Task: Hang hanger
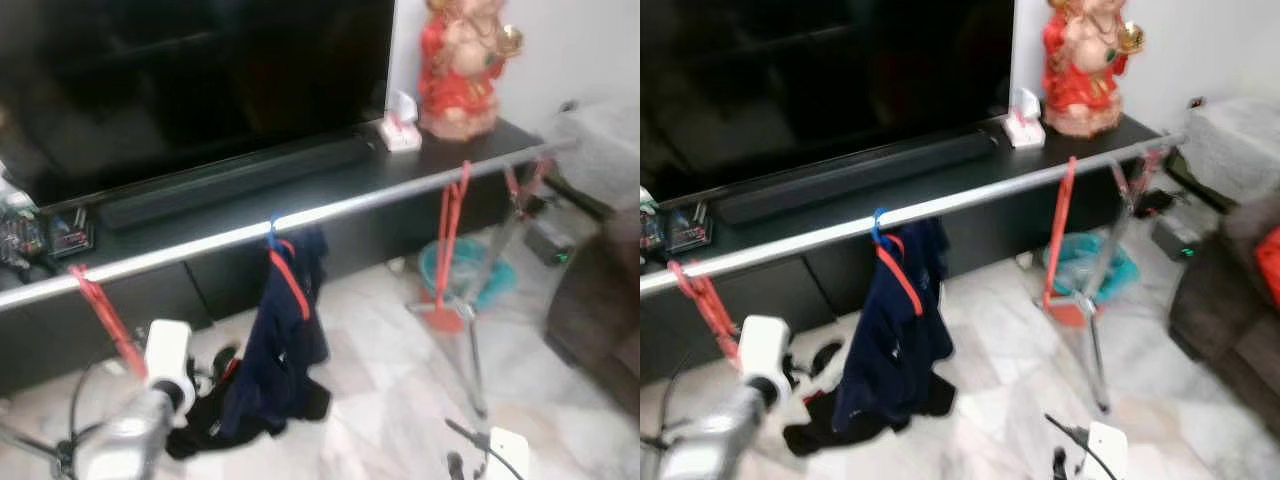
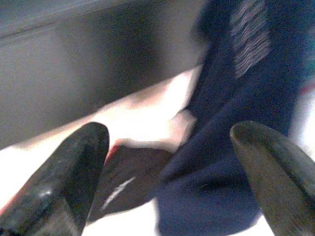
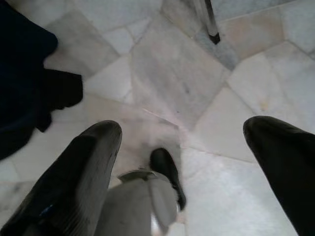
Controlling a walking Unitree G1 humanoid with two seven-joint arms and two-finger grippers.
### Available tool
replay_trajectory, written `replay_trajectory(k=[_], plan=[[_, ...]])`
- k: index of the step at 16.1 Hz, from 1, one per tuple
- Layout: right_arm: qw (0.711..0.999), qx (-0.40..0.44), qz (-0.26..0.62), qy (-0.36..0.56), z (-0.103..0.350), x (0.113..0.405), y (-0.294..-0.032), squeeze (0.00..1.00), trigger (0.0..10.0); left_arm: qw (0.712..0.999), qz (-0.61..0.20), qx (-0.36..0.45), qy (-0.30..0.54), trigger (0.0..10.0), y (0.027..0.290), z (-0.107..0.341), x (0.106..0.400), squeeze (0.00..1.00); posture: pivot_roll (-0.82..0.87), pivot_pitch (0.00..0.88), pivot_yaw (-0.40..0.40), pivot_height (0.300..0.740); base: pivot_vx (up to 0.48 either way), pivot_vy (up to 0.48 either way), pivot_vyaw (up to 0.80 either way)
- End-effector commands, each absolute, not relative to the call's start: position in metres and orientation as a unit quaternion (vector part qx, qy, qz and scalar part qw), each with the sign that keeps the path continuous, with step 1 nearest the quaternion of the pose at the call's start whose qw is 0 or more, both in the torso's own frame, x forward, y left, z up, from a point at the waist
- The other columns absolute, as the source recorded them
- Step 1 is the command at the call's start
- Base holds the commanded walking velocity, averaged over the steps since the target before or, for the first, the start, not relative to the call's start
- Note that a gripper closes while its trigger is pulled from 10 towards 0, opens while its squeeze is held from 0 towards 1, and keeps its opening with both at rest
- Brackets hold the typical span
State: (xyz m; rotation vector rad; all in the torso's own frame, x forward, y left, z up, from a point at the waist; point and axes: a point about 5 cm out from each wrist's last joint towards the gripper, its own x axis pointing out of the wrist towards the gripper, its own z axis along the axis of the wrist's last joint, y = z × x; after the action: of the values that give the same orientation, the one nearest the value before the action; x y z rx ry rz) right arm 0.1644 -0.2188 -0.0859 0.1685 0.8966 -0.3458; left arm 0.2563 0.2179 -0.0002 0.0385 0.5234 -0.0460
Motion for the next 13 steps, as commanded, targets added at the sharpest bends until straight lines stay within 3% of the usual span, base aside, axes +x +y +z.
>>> replay_trajectory(k=[1, 8, 13], plan=[[0.879, 0.085, -0.167, 0.438, -0.089, 0.159, -0.214, 0.00, 10.0, 0.939, 0.001, 0.045, 0.342, 10.0, 0.220, -0.039, 0.224, 0.00, -0.28, 0.000, 0.109, 0.740, 0.000, 0.000, 0.00], [0.879, 0.087, -0.166, 0.439, -0.090, 0.158, -0.213, 0.00, 10.0, 0.940, -0.010, 0.061, 0.337, 10.0, 0.215, -0.045, 0.226, 0.00, -0.28, 0.000, 0.114, 0.740, 0.000, 0.000, 0.00], [0.878, 0.087, -0.166, 0.440, -0.090, 0.159, -0.213, 0.00, 10.0, 0.903, 0.005, 0.074, 0.424, 10.0, 0.222, -0.067, 0.198, 0.00, -0.28, 0.000, 0.105, 0.740, 0.000, 0.000, 0.00]])
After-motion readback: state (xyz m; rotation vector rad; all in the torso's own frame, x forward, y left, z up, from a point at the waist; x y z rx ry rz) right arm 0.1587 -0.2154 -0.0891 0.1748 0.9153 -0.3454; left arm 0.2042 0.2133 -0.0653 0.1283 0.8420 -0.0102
